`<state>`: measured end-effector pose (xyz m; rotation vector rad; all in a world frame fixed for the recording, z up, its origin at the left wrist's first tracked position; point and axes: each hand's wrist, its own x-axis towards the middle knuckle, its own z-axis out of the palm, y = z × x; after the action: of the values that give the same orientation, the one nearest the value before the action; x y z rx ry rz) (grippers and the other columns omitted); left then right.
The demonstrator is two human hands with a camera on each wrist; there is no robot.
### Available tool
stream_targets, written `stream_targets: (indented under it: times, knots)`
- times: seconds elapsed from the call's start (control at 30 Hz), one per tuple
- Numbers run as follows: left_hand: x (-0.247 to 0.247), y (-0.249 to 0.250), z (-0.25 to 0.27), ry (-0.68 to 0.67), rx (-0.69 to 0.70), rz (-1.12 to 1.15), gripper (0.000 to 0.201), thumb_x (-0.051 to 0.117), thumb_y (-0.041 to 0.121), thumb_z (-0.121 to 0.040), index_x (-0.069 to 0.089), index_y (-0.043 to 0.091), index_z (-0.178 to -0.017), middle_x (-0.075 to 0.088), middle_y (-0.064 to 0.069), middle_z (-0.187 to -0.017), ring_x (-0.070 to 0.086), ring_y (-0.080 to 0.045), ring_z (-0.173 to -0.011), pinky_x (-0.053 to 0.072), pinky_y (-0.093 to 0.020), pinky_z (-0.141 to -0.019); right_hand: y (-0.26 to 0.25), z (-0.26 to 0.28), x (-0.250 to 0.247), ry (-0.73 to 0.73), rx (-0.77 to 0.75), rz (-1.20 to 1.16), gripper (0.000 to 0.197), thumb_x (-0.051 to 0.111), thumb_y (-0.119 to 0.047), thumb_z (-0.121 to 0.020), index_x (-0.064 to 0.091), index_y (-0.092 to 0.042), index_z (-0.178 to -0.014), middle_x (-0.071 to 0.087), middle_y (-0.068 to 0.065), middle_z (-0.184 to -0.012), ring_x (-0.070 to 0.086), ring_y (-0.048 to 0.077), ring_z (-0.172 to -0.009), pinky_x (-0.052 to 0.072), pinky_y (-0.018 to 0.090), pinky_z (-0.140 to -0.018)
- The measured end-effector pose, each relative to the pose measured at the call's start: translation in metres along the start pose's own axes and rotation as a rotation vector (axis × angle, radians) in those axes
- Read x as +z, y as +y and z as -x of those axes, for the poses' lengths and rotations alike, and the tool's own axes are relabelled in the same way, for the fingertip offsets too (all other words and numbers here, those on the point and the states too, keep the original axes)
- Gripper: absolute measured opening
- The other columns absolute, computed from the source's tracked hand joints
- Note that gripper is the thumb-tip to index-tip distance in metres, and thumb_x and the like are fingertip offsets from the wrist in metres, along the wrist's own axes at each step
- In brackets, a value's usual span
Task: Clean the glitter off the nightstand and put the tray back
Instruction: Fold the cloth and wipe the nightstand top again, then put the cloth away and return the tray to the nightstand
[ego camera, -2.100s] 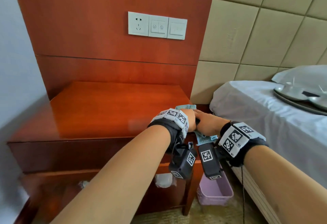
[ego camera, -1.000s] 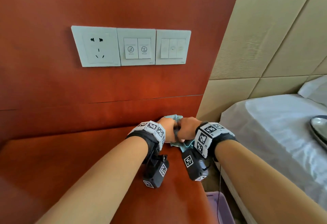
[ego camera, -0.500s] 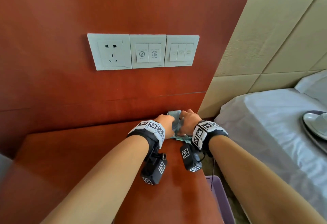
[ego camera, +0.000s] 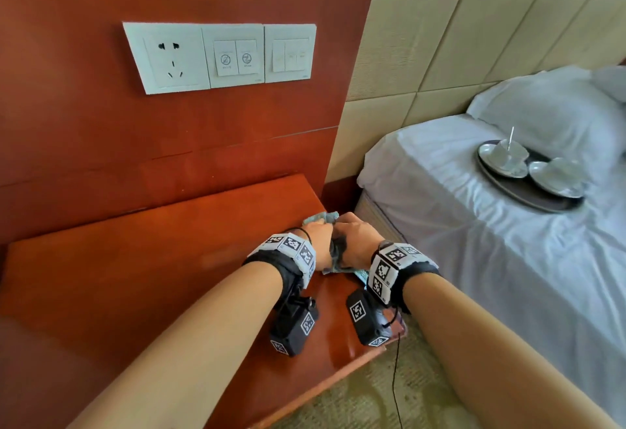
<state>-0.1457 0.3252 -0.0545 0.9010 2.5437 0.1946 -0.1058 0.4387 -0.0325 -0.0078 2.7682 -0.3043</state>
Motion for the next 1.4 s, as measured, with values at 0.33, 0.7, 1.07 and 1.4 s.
stream_targets:
  times: [0.33, 0.7, 1.07, 1.4]
  knots:
    - [-0.012, 0.024, 0.043, -0.141, -0.187, -0.111, 0.032, 0.074, 0.038, -0.072, 0.07, 0.012, -0.091, 0.072, -0.007, -0.089, 0.064, -0.025, -0.071, 0.05, -0.028, -0.061, -0.011, 0.039, 0.014, -0.059, -0.143, 0.034, 0.036, 0.071, -0.017, -0.072, 0.066, -0.02, -0.108, 0.047, 0.004, -0.118, 0.053, 0.026, -0.109, 0.05, 0.032, -0.089]
    - [0.001, 0.082, 0.055, -0.245, -0.457, 0.053, 0.046, 0.085, 0.041, -0.064, 0.075, 0.01, -0.097, 0.067, 0.0, -0.07, 0.064, -0.016, -0.068, 0.055, -0.022, -0.063, 0.028, 0.059, 0.012, -0.188, -0.445, 0.007, 0.028, 0.071, -0.006, -0.069, 0.064, -0.013, -0.095, 0.063, 0.005, -0.114, 0.062, 0.024, -0.105, 0.054, 0.028, -0.081]
    - [-0.022, 0.177, -0.033, -0.024, -0.425, 0.141, 0.04, 0.073, 0.028, -0.074, 0.066, 0.005, -0.106, 0.062, -0.01, -0.093, 0.066, -0.028, -0.098, 0.052, -0.033, -0.076, 0.154, 0.055, -0.036, 0.03, -0.23, -0.163, 0.017, 0.065, -0.011, -0.077, 0.068, -0.012, -0.094, 0.063, 0.008, -0.106, 0.062, 0.025, -0.099, 0.047, 0.027, -0.076]
    - [-0.076, 0.22, -0.113, 0.23, -0.277, 0.727, 0.065, 0.046, 0.037, -0.091, 0.023, 0.016, -0.148, 0.041, -0.015, -0.142, 0.048, -0.034, -0.124, 0.046, -0.038, -0.096, 0.225, 0.052, -0.093, 0.475, 0.192, -0.656, 0.021, 0.068, -0.014, -0.075, 0.061, -0.02, -0.094, 0.064, 0.002, -0.097, 0.056, 0.015, -0.084, 0.042, 0.018, -0.066]
